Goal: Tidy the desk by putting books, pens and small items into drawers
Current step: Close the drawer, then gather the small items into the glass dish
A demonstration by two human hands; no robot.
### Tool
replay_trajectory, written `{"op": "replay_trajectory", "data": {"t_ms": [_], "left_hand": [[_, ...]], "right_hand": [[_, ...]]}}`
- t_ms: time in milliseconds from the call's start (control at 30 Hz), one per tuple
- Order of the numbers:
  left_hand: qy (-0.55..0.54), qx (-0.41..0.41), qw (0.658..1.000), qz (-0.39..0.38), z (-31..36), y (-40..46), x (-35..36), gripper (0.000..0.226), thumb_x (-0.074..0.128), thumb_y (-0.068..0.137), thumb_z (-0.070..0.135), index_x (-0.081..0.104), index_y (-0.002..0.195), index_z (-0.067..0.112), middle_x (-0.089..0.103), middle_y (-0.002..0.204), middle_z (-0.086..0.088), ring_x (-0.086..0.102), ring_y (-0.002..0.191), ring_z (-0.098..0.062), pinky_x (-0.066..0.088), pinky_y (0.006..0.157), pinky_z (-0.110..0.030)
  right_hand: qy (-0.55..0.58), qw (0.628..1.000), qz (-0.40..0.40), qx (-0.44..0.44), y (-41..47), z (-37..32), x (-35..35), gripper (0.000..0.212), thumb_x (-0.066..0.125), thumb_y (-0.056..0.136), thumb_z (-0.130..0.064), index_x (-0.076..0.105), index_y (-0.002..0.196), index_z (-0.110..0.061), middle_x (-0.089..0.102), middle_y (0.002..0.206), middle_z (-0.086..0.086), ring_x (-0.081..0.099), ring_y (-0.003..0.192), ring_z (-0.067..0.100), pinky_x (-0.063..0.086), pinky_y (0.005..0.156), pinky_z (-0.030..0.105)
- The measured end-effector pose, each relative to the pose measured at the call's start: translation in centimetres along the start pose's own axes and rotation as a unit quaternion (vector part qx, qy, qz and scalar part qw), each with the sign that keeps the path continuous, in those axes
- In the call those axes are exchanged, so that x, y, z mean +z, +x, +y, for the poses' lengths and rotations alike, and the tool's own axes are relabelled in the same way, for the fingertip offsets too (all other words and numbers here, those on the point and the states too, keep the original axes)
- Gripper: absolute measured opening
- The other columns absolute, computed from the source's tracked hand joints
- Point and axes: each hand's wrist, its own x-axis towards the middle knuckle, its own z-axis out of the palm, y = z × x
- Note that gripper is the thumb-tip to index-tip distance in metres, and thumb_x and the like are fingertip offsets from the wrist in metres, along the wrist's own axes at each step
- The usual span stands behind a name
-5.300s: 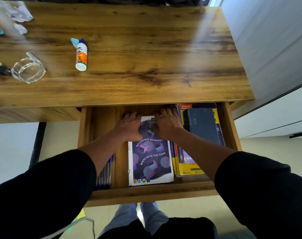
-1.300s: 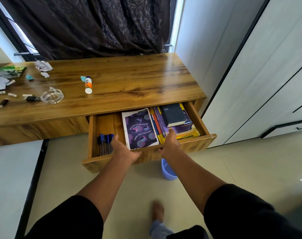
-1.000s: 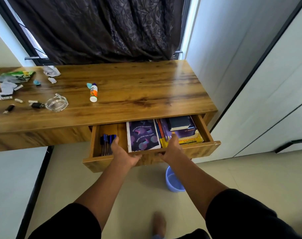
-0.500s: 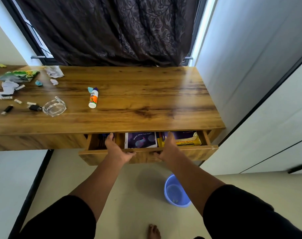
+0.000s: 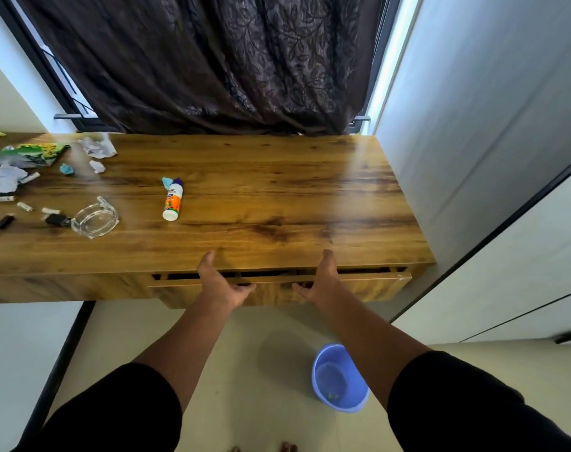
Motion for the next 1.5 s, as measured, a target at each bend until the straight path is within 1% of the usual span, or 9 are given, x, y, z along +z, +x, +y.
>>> {"op": "replay_trajectory", "data": {"t_ms": [167, 300, 500, 633, 833, 933, 1067, 1267, 1500], "left_hand": [[0.003, 0.002, 1.0, 0.008, 0.4, 1.0, 1.7, 0.093, 0.062, 0.083, 0.067, 0.03, 0.156, 0.019, 0.035, 0.156, -0.019, 0.03, 0.147, -0.046, 0.021, 0.119, -0.069], [0.002, 0.008, 1.0, -0.014, 0.5, 1.8, 2.0, 0.087, 0.06, 0.084, 0.068, 0.037, 0.152, 0.019, 0.044, 0.15, -0.02, 0.041, 0.139, -0.044, 0.026, 0.118, -0.067], [0.009, 0.006, 1.0, -0.025, 0.6, 2.0, 2.5, 0.078, 0.059, 0.086, 0.068, 0.044, 0.145, 0.019, 0.051, 0.135, -0.02, 0.047, 0.133, -0.043, 0.031, 0.114, -0.066], [0.023, -0.002, 0.999, -0.034, 0.9, 2.1, 2.3, 0.075, 0.061, 0.085, 0.067, 0.046, 0.142, 0.019, 0.053, 0.134, -0.02, 0.051, 0.126, -0.044, 0.036, 0.112, -0.066], [0.137, -0.015, 0.99, 0.034, 0.0, 3.5, -1.7, 0.077, 0.033, 0.096, 0.07, 0.056, 0.124, 0.002, 0.058, 0.133, -0.024, 0.057, 0.113, -0.038, 0.046, 0.107, -0.05], [0.128, -0.012, 0.99, 0.058, 1.1, 3.8, -4.6, 0.07, 0.027, 0.102, 0.062, 0.056, 0.128, 0.003, 0.059, 0.128, -0.018, 0.054, 0.114, -0.036, 0.041, 0.113, -0.05], [0.073, 0.023, 0.994, 0.077, 4.9, 3.3, -8.4, 0.061, 0.03, 0.102, 0.057, 0.054, 0.128, 0.007, 0.06, 0.114, -0.014, 0.057, 0.099, -0.03, 0.047, 0.098, -0.044], [0.007, 0.055, 0.993, 0.108, 13.1, 3.8, -13.9, 0.071, 0.036, 0.099, 0.061, 0.054, 0.139, 0.005, 0.059, 0.137, -0.015, 0.055, 0.128, -0.036, 0.041, 0.114, -0.05], [-0.059, 0.063, 0.991, 0.102, 22.4, 4.9, -19.3, 0.075, 0.041, 0.098, 0.062, 0.047, 0.145, 0.005, 0.053, 0.143, -0.016, 0.051, 0.132, -0.038, 0.037, 0.116, -0.054]], "right_hand": [[-0.076, 0.994, -0.045, -0.066, 1.6, -0.2, 0.7, 0.117, 0.073, 0.065, -0.056, 0.011, 0.16, -0.025, 0.023, 0.16, 0.018, 0.035, 0.144, 0.046, 0.05, 0.105, 0.056], [0.132, 0.985, 0.067, 0.091, 2.9, -2.3, 1.8, 0.072, 0.064, 0.09, -0.06, 0.037, 0.148, -0.027, 0.036, 0.134, 0.01, 0.043, 0.13, 0.042, 0.053, 0.098, 0.059], [0.13, 0.984, 0.088, 0.086, 5.0, -1.3, 2.1, 0.095, 0.069, 0.071, -0.075, 0.041, 0.145, -0.023, 0.042, 0.138, 0.011, 0.052, 0.113, 0.039, 0.059, 0.074, 0.061], [0.136, 0.982, 0.113, 0.064, 4.4, -0.7, 2.4, 0.092, 0.07, 0.076, -0.073, 0.042, 0.142, -0.015, 0.049, 0.13, 0.015, 0.059, 0.101, 0.036, 0.062, 0.077, 0.055], [0.133, 0.99, 0.048, 0.007, 1.5, 4.0, 4.3, 0.082, 0.07, 0.084, -0.067, 0.038, 0.146, -0.025, 0.062, 0.128, 0.008, 0.065, 0.109, 0.031, 0.057, 0.096, 0.05], [0.1, 0.994, 0.017, 0.029, 0.2, 6.7, 6.8, 0.082, 0.068, 0.083, -0.07, 0.034, 0.145, -0.029, 0.057, 0.13, 0.008, 0.06, 0.106, 0.027, 0.056, 0.09, 0.045], [0.021, 0.996, -0.008, 0.082, -0.2, 10.7, 10.8, 0.076, 0.07, 0.083, -0.068, 0.051, 0.135, -0.017, 0.056, 0.116, 0.013, 0.058, 0.095, 0.027, 0.055, 0.074, 0.04], [-0.017, 0.988, -0.067, 0.137, -1.3, 14.9, 18.5, 0.034, 0.053, 0.1, -0.026, 0.06, 0.124, -0.003, 0.067, 0.106, 0.019, 0.06, 0.088, 0.032, 0.054, 0.079, 0.042], [0.025, 0.98, -0.089, 0.176, -1.8, 18.9, 28.8, 0.041, 0.042, 0.106, -0.029, 0.058, 0.128, 0.002, 0.065, 0.112, 0.023, 0.059, 0.089, 0.034, 0.051, 0.088, 0.046]]}}
